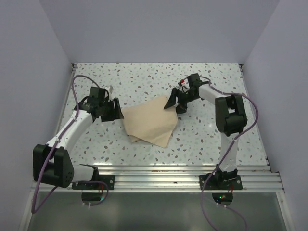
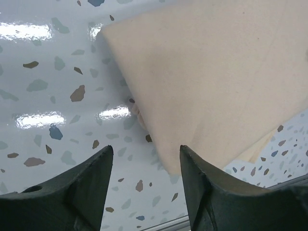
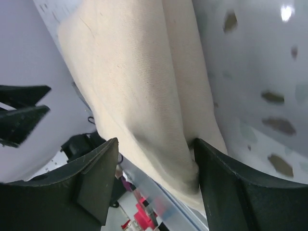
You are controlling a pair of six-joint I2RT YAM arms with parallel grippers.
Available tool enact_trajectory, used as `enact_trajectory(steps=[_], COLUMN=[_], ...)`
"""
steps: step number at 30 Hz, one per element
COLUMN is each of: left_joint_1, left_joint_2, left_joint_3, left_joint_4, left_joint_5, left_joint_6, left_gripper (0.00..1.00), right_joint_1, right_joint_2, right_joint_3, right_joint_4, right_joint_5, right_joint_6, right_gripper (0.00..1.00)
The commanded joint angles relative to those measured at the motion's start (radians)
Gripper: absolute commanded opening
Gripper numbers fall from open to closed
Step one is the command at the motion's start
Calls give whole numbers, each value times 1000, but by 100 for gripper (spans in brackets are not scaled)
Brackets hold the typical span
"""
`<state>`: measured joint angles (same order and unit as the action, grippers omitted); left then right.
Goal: Prepare the surgical pack
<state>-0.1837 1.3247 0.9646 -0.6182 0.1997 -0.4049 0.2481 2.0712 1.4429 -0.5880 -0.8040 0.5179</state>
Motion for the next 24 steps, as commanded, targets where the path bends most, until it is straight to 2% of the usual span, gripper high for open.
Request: enact_trajectory(steps=[1, 5, 7, 8, 9, 10, 17, 21, 24], left_joint_1=[-5, -74, -158, -190, -221, -281, -493, -592, -637], left_joint_2=[-35, -41, -39, -35, -29, -10, 116, 204, 246], left_joint_3=[7, 5, 17, 34, 43, 52, 137, 155, 177], left_joint_4=[11, 43, 58, 63, 66, 64, 40, 55, 55], left_joint_5=[-7, 4, -61, -116, -146, -173, -406, -473, -500], left_joint_6=[34, 61, 67, 81, 86, 101, 182, 219, 230], left_gripper=[62, 62, 62, 62, 63, 63, 64, 66, 67], right_joint_1=[6, 14, 2, -16, -30, -44, -162, -179, -191], right_joint_2=[76, 234, 251, 247, 236, 222, -26, -224, -308], right_joint_3=[205, 417, 503, 517, 524, 518, 295, 83, -49], right_joint_4=[-30, -139, -202, -220, -240, -277, -374, -357, -334], right_joint_5=[-50, -75, -40, 7, 37, 111, 363, 382, 367], right_joint_6=[47, 36, 19, 16, 16, 19, -74, -142, -148], right_gripper=[68, 70, 73, 79, 97, 99, 99, 99, 99])
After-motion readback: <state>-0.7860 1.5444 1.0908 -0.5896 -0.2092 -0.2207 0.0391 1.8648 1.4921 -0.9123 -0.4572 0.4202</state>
